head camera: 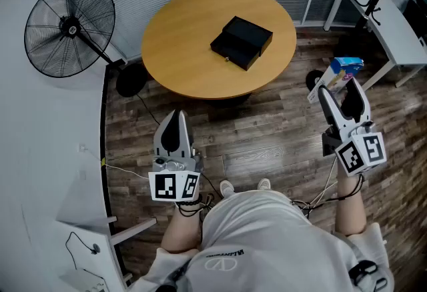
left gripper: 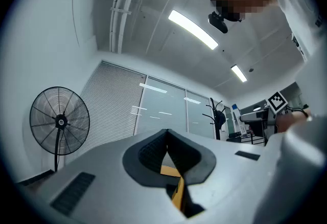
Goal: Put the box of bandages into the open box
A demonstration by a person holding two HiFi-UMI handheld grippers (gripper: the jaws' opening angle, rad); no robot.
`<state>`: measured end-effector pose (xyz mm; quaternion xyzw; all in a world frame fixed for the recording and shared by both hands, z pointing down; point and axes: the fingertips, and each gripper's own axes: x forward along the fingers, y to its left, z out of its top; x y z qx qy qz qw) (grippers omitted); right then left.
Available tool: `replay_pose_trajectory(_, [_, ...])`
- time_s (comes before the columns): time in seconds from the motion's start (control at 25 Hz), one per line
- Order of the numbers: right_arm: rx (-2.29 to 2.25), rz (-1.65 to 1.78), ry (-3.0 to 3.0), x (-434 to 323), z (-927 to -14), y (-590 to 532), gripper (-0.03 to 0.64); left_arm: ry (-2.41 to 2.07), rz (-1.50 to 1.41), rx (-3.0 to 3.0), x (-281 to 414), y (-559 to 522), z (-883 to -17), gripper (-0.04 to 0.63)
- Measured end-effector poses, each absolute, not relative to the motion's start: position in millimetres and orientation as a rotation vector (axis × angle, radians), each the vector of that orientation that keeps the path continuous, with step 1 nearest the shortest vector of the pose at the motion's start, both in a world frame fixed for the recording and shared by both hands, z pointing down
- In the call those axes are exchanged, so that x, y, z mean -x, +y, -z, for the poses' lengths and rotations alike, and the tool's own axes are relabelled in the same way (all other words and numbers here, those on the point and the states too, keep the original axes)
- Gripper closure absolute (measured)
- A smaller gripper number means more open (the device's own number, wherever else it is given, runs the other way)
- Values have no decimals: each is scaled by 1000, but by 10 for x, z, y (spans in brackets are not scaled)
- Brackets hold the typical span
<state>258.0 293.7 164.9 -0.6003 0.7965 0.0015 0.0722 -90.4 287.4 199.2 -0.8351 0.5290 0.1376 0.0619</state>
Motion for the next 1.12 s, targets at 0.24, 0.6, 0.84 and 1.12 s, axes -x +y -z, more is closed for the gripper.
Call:
replay_pose_trajectory(0.24, [1802, 5, 2397, -2618, -1683, 2934, 233, 1604, -409, 2526, 845, 2899, -2005, 588])
replay_pose_trajectory(0.6, [1743, 31, 2401, -2832, -1669, 2959, 232, 1637, -390, 2495, 655, 2995, -1977, 588])
replay_pose_trajectory(0.84, [1698, 37, 2431, -3082, -1693, 2979, 232, 1668, -365, 2478, 387, 3079, -1997, 588])
replay_pose_trajectory(1.12, [1666, 50, 2456, -3278, -1749, 2938, 232, 1698, -347, 2462, 178, 3141, -2045, 588])
